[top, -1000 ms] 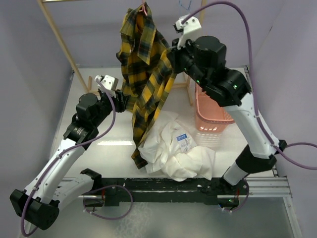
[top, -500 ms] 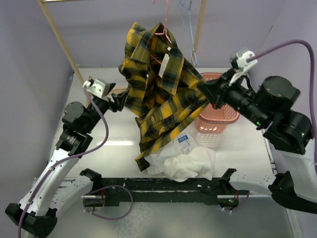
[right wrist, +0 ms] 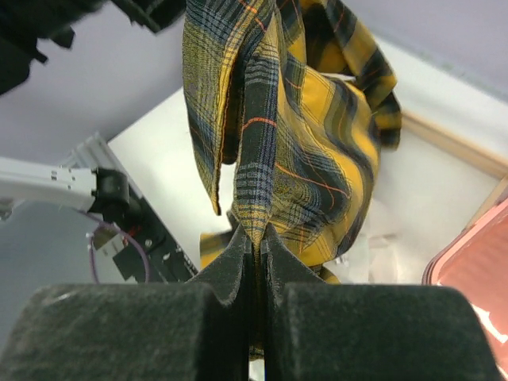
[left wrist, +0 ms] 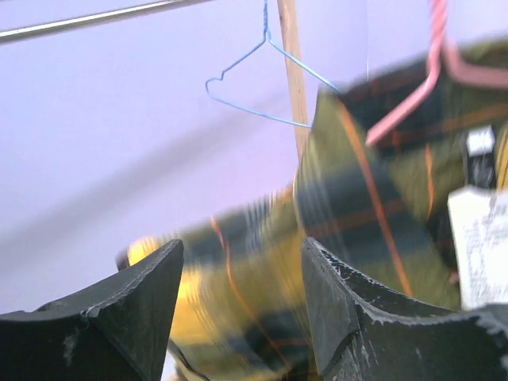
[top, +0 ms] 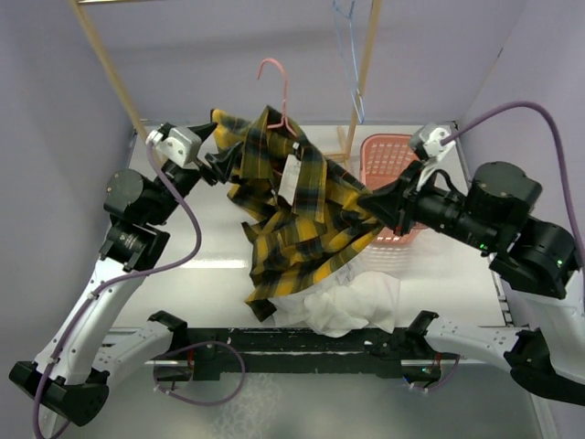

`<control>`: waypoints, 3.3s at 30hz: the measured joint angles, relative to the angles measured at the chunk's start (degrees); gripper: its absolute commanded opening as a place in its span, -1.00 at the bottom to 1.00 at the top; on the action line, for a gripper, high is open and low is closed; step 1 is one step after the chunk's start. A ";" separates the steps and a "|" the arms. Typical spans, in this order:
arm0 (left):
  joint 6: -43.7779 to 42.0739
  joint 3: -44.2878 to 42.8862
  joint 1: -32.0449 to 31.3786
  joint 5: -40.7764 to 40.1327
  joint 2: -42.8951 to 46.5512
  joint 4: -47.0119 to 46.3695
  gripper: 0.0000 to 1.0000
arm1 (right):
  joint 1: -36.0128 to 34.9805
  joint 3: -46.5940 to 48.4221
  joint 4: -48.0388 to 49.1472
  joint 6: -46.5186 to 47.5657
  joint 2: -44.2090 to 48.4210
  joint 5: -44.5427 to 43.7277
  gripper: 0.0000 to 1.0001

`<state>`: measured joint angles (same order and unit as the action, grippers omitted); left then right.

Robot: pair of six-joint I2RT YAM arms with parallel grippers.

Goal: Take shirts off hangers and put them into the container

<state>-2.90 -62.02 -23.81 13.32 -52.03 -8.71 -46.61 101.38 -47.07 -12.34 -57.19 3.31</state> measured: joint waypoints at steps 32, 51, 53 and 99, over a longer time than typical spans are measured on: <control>-13.22 2.67 -0.98 12.26 5.90 10.93 0.22 | 0.02 -4.66 -4.15 -3.76 7.28 10.82 -1.00; -12.33 2.51 -1.07 16.83 1.42 8.74 -0.94 | 0.07 -6.62 -4.22 -4.76 7.58 15.93 -1.00; -13.29 2.58 -1.01 17.64 1.44 8.66 -1.00 | 0.11 -6.71 -3.98 -5.07 7.69 15.80 -1.00; -26.88 -29.33 -6.38 -19.19 -9.64 39.19 -1.00 | -6.12 9.11 8.92 -0.52 -20.37 -15.43 0.26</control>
<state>-29.78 -91.35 -30.20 -5.87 -61.67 30.48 -52.73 110.50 -38.15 -12.86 -77.56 -12.12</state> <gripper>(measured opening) 0.047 0.629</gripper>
